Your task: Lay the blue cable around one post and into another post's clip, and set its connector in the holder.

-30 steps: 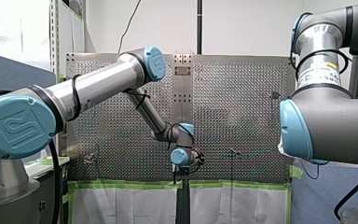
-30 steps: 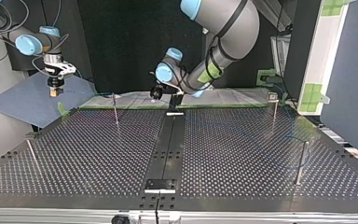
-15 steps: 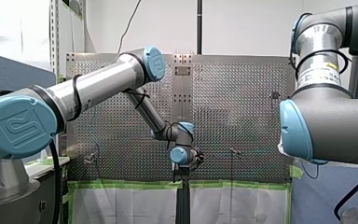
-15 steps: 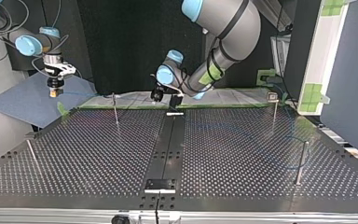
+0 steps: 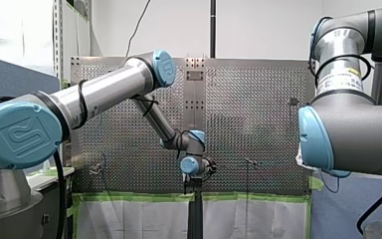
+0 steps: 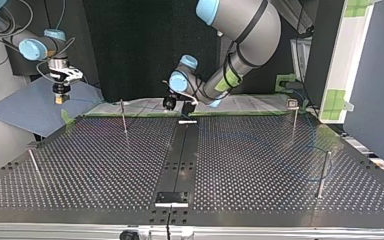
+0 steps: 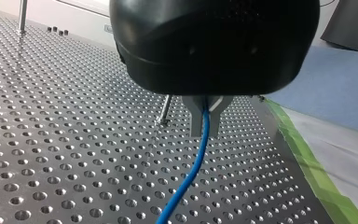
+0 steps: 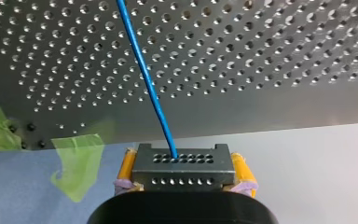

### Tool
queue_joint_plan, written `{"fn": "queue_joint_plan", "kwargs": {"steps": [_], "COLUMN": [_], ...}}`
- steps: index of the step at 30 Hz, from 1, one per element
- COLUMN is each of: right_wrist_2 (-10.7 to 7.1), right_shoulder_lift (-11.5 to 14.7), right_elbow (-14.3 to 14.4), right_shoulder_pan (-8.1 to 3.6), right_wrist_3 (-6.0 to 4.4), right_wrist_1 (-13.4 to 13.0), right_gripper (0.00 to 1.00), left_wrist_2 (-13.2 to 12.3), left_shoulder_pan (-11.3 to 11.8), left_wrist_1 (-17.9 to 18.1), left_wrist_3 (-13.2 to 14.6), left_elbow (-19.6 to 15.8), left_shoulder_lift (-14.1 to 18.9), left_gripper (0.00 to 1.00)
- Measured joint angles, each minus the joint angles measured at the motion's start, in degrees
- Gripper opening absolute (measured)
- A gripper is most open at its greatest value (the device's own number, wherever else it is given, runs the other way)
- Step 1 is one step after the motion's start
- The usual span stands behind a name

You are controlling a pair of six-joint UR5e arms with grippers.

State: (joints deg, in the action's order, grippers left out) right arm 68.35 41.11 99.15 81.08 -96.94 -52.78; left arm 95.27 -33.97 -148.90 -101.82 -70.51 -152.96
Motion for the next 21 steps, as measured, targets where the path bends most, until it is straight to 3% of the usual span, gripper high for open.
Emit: {"fn": "queue_joint_plan", "kwargs": {"steps": [1,2,3,4,5,6,7,8,21], "right_wrist_2": [0.01,0.12,0.05,0.01,0.02,0.02,0.02,0.02,-0.11], "right_shoulder_lift": [-0.1,-0.2,-0.2,-0.3,-0.3,-0.3,-0.3,-0.4,-0.4], "right_elbow": [0.0,-0.1,-0.2,-0.2,-0.2,-0.3,-0.3,-0.3,-0.4], "right_shoulder_pan": [0.0,-0.08,-0.08,-0.04,-0.02,0.0,0.02,0.04,0.24], "right_wrist_3": [0.02,0.04,0.06,0.09,0.11,0.12,0.13,0.14,0.17], "right_wrist_1": [0.1,0.1,0.2,0.3,0.4,0.5,0.5,0.5,0.7], "right_gripper": [0.0,0.0,0.0,0.0,0.0,0.0,0.0,0.0,0.0], "left_wrist_2": [0.0,0.0,0.0,-0.1,-0.3,-0.4,-0.6,-0.7,-2.3], "left_shoulder_pan": [0.0,0.1,0.1,0.1,0.1,0.1,0.0,0.0,-1.0], "left_wrist_1": [0.0,0.0,0.0,0.0,0.0,0.0,0.0,-0.1,-3.6], "left_wrist_3": [0.0,0.1,0.2,0.3,0.3,0.4,0.4,0.3,2.7], "left_elbow": [0.0,0.0,0.0,0.0,0.0,0.0,0.0,0.0,-0.1], "left_shoulder_lift": [0.0,0.0,0.0,0.0,0.0,0.0,0.0,0.0,0.3], "left_gripper": [0.11,0.22,0.43,0.43,0.6,0.87,0.87,1.0,1.0]}}
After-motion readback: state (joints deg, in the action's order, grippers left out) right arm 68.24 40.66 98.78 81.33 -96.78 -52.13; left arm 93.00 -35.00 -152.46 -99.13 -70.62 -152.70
